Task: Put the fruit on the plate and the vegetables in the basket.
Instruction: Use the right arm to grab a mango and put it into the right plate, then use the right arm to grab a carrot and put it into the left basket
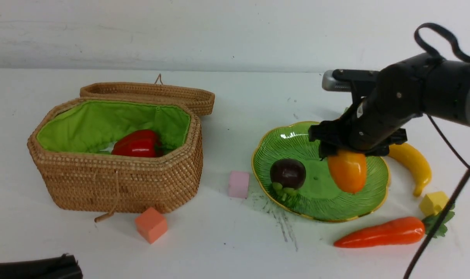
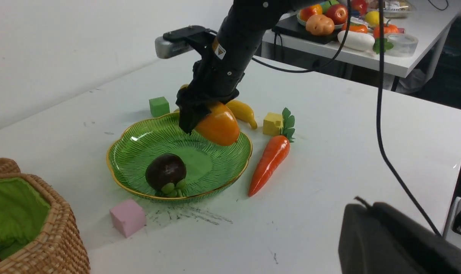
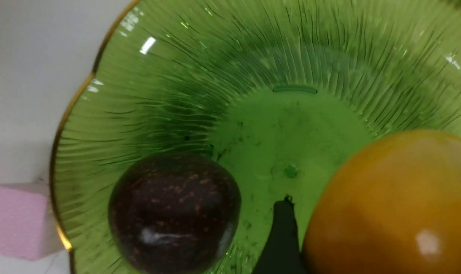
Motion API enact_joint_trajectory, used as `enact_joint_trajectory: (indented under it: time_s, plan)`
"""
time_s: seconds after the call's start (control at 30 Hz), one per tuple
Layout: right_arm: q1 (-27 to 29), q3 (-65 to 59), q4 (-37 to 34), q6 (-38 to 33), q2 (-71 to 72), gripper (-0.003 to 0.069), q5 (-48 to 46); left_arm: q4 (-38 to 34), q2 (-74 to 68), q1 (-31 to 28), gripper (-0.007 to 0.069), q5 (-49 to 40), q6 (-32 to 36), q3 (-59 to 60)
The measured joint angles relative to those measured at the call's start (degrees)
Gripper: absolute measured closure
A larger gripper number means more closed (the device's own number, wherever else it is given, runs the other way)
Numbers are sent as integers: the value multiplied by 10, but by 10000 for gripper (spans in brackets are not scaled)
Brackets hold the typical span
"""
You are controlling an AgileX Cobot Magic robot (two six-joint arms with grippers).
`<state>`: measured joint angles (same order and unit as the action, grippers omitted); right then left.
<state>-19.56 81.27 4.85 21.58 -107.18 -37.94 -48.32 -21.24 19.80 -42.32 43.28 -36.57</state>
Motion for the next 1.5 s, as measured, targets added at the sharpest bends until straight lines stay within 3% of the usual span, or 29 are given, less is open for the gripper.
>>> enact_joint_trajectory:
  time_s: [0.1,0.17,0.33,0.47,0.6,0.7,0.8,0.9,1.03,1.2,1.3,1.43,1.5]
  plan:
    - [0,5,10,-2,-13,7,-7,0,-1,0,638,-6,0,0]
    - [0,7,14,-2,-10,-15,-13,0,-1,0,638,-8,0,0]
    - [0,24,17,-19,20,13,-69,0,-1,0,638,-9,0,0]
    - [-5,39,20,-108,84,114,-170,0,-1,0,638,-10,0,0]
    - [-6,36,22,-216,154,299,-297,0,-1,0,638,-14,5,0]
    - [-6,-1,24,-276,207,452,-318,0,-1,0,638,-27,20,0]
    - [-2,-71,28,-336,266,555,-324,0,-1,0,638,-43,29,0]
    - [14,-137,34,-404,296,582,-309,0,-1,0,638,-44,32,0]
    - [35,-201,29,-517,285,533,-224,2,-1,0,638,-48,33,0]
    - [47,-220,17,-629,215,320,-157,14,-1,0,637,-57,33,0]
    - [48,-220,17,-669,168,175,-142,16,-1,0,637,-60,33,0]
    - [48,-220,33,-675,122,56,-102,17,-1,0,637,-63,33,0]
    - [50,-220,42,-676,108,33,-76,17,-1,0,636,-67,33,0]
